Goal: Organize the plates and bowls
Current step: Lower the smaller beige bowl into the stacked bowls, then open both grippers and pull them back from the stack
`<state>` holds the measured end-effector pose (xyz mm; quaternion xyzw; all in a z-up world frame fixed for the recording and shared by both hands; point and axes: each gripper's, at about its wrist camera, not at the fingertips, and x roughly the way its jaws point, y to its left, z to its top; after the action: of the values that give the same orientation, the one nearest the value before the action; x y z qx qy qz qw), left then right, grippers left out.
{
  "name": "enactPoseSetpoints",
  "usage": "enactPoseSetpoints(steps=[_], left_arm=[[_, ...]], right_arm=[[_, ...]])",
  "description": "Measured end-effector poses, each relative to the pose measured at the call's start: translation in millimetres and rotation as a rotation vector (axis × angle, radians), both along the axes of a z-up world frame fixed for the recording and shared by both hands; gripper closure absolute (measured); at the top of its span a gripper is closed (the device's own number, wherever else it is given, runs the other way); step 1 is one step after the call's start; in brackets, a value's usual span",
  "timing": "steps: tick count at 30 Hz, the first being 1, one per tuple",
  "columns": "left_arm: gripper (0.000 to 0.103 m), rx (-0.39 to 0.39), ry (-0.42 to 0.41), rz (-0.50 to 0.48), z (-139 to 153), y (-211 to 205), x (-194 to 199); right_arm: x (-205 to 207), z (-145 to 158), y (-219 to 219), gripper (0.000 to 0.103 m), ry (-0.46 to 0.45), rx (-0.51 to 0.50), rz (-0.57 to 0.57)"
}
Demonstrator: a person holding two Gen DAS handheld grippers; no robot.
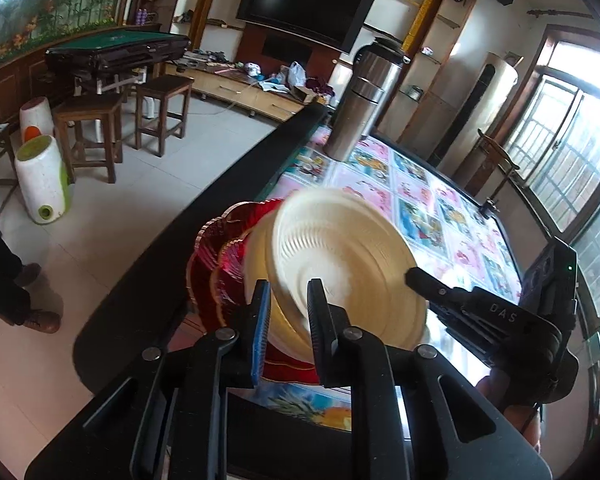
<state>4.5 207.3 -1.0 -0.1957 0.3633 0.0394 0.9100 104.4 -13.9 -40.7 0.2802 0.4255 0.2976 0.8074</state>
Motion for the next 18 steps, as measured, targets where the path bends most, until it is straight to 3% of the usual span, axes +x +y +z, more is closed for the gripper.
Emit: enactPoseSetpoints(steps=[2,4,12,18], left_arm=[[0.082,0.007,-0.003,0.018,-0.9,6.2,-1.4],[0.071,0.017,-0.004,0.035,-0.7,11.2,-4.2],[0.070,0.028,-0.005,0.105,-1.9,30.1,-22.5],[0.067,0.070,-0.053,-0.005,13.2,-10.3,-24.1]], right_arm=[[0.1,-0.3,-1.1,0.093,-0.003,-0.011,-0.006],[0.1,-1.1,-2.0,0.093,-0.001,-0.014,-0.005],[-5.5,7.1,-18.2,0.089,-0.045,-0.006,-0.019],[-14.3,22.0,-57.2,0.088,-0.123,-0.071,-0.087]])
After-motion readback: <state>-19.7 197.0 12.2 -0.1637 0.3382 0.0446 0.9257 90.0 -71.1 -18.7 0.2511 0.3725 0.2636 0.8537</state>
